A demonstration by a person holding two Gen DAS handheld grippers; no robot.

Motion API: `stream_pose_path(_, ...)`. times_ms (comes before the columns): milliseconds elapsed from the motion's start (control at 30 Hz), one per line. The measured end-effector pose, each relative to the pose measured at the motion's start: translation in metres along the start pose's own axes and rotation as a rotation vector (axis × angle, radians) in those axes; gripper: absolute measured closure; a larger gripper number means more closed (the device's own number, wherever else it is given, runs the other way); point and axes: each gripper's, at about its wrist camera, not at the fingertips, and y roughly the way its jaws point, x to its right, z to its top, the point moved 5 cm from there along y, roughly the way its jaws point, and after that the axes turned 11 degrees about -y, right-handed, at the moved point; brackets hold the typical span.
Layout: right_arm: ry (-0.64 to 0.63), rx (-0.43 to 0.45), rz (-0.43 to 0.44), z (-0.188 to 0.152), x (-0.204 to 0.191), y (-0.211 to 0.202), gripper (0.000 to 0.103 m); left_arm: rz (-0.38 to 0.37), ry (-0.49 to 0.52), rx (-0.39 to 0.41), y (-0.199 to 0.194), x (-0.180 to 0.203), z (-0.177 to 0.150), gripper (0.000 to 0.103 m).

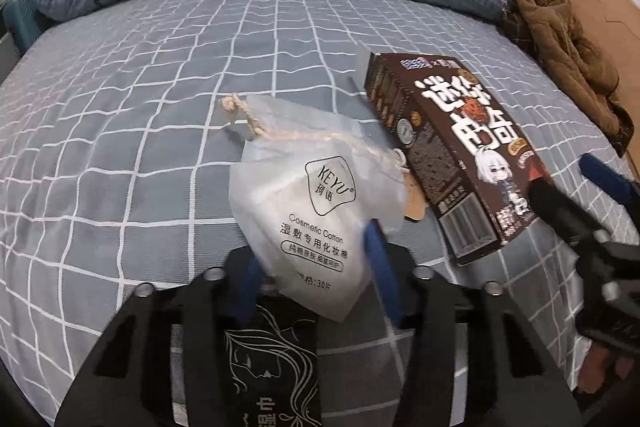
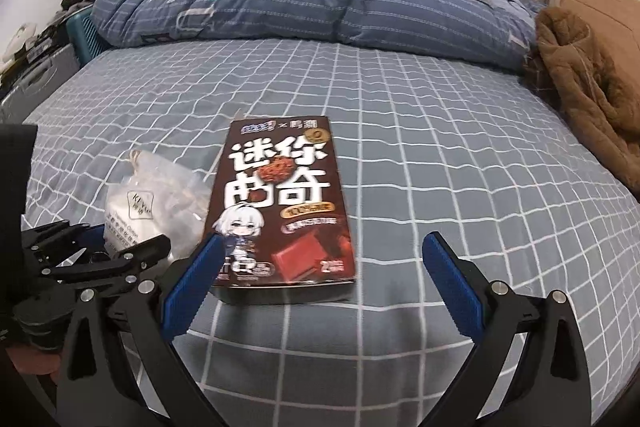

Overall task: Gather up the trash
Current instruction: 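Grasp the white mask bag with the left tool while the right tool reaches the brown snack box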

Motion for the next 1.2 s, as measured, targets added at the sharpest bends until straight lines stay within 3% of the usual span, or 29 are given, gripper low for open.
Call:
stream_pose_path(100, -0.004, -0.007, 0.017, 0.003, -0.006, 0.006, 0.008, 0.006, -0.007, 0.026, -0.011, -0.004, 0.003, 0.068)
stream_pose_path(533, -0.003, -0.087, 0.050, 0.004, -0.026, 0.040, 0.008, 0.027, -0.069, 0.096, -0.038, -0.044, 0.022, 0.072)
stream_pose_path(600, 0.002, -0.083, 0.050, 0.002, -0.026, 0.040, 0.009, 0.033, -0.074, 0.088, -0.035, -0.047, 0.021, 0.073)
stream_pose_path(633, -0.002, -0.081, 0.046, 0.002, -0.026, 0.040, 0.015, 0.034, -0.074, 0.086, -0.034, -0.048, 0.021, 0.074)
stream_pose_path(833, -0.015, -0.071, 0.039, -0.002, -0.027, 0.038, 0.016, 0.038, -0.070, 0.081, -0.032, -0.049, 0.019, 0.080)
stream_pose_path(1200, 0.020, 0.004, 0.024, 0.005, -0.021, 0.006, 0.016, 0.049, -0.068, 0.136, -0.052, -0.051, 0.019, 0.080)
